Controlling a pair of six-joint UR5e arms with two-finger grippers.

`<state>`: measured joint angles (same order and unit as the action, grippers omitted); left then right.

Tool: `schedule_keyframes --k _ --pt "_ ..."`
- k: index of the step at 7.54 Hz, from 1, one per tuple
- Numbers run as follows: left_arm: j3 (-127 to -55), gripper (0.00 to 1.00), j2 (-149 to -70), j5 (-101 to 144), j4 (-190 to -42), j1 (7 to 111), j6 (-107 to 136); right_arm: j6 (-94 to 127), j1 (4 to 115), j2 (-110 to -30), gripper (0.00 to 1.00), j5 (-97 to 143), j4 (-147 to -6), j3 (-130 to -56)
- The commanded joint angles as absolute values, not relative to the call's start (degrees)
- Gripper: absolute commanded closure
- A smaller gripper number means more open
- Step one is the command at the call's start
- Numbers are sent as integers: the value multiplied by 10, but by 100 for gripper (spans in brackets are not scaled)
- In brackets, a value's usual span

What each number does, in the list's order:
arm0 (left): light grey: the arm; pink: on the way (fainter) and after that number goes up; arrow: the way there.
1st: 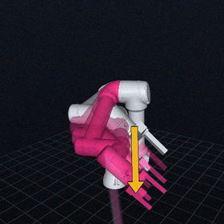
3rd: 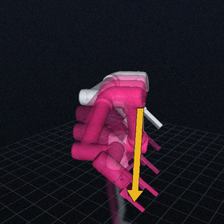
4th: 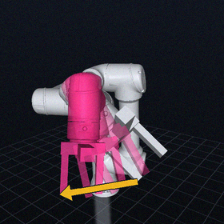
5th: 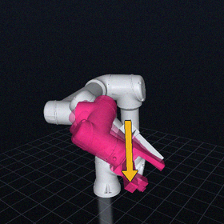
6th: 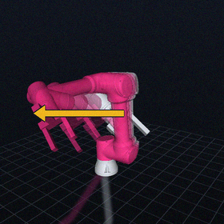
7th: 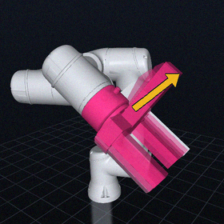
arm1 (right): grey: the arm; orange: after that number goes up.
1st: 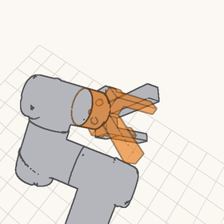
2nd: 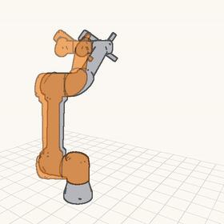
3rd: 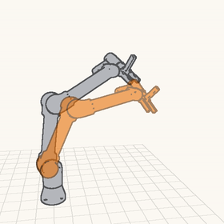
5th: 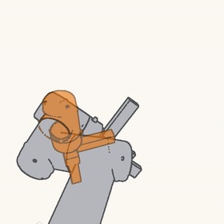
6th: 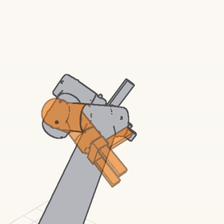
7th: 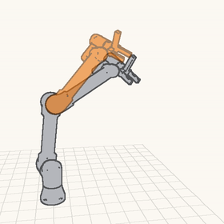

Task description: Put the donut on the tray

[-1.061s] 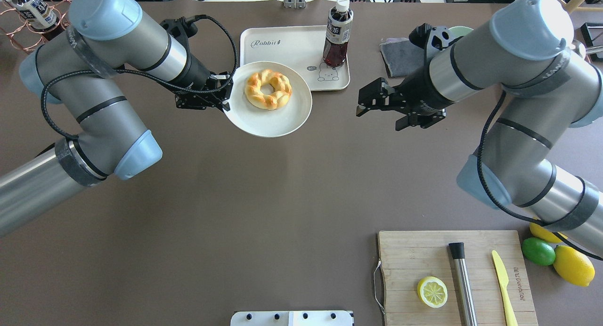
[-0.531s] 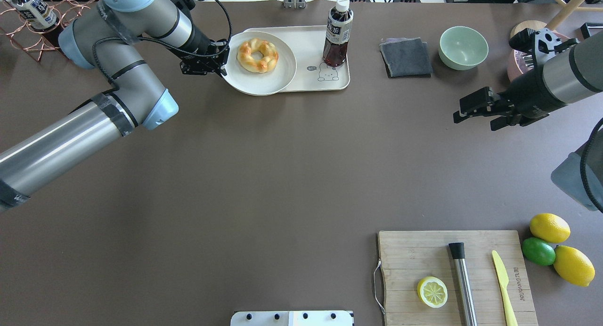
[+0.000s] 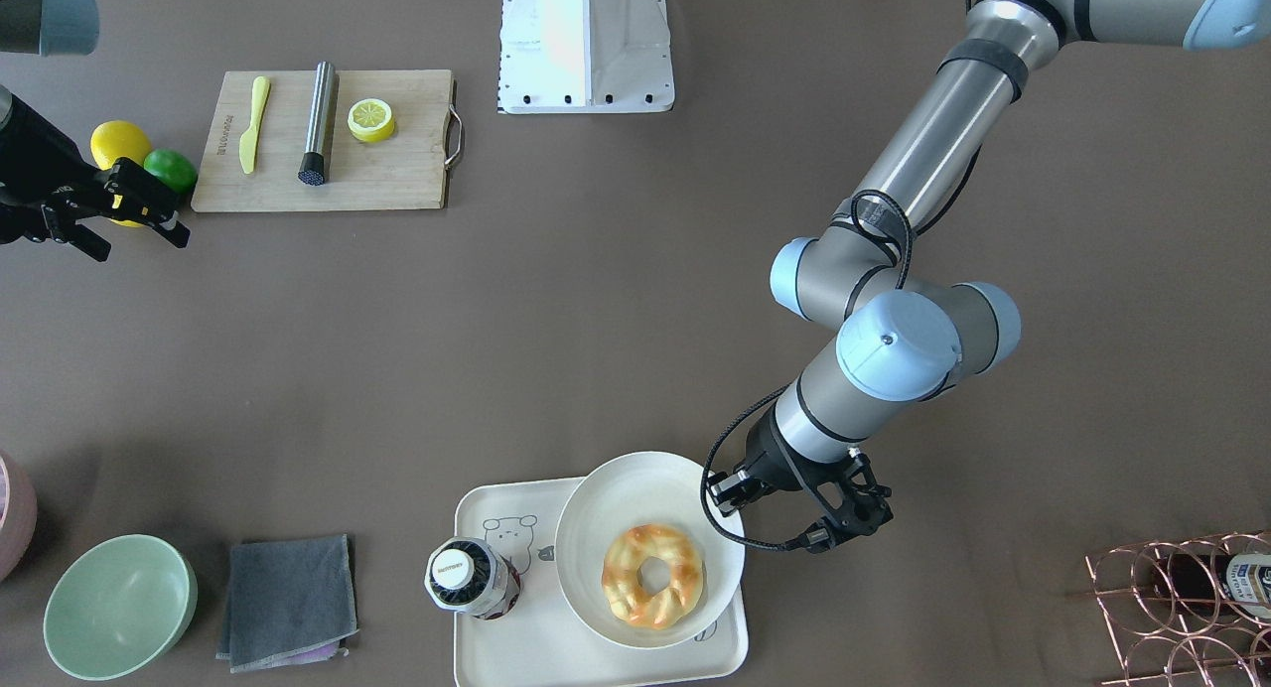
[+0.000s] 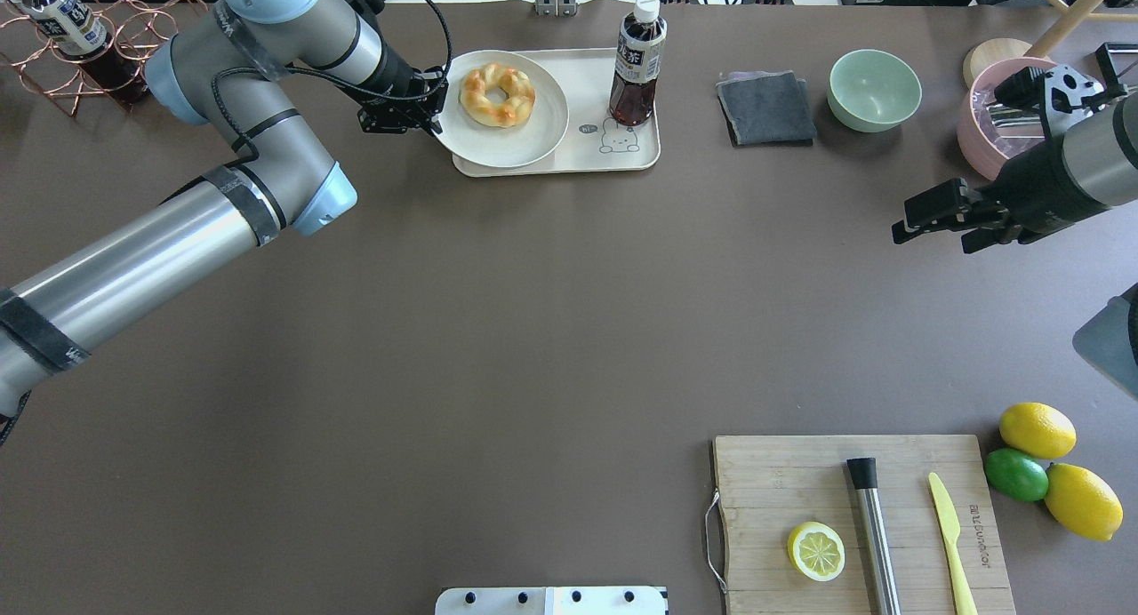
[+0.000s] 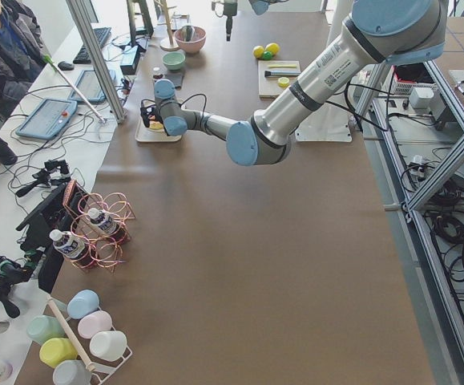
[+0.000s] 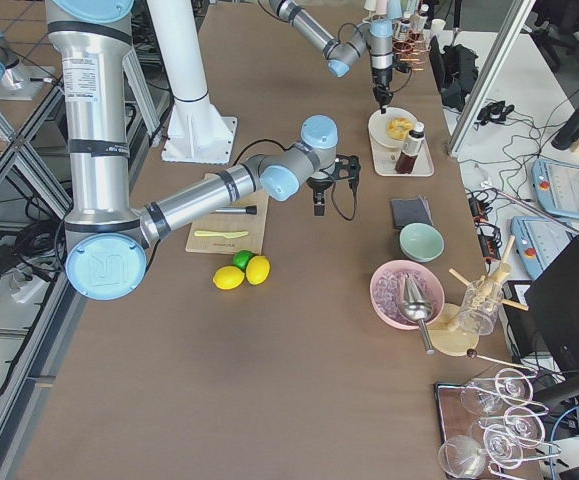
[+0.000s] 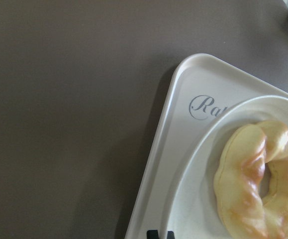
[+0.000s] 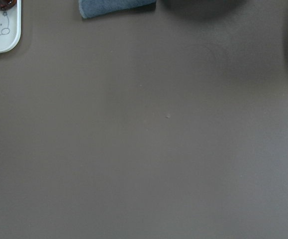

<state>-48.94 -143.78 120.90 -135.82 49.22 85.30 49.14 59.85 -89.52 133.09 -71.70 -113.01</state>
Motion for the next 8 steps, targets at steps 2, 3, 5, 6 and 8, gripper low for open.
schedule_keyframes --k 2,3,5,6,8 --pt "-431 100 -1468 1181 -1396 479 862 483 602 -904 0 1329 -716 -1129" --pt "-430 100 -1469 1179 -1397 478 861 483 602 -904 0 1329 -716 -1129" --pt "-425 100 -1468 1162 -1408 470 860 473 602 -906 0 1328 -717 -1125" --pt "-425 29 -1468 1157 -1408 469 855 456 602 -912 0 1328 -717 -1123" --pt "-431 13 -1468 1158 -1409 469 853 448 603 -918 0 1328 -716 -1123"
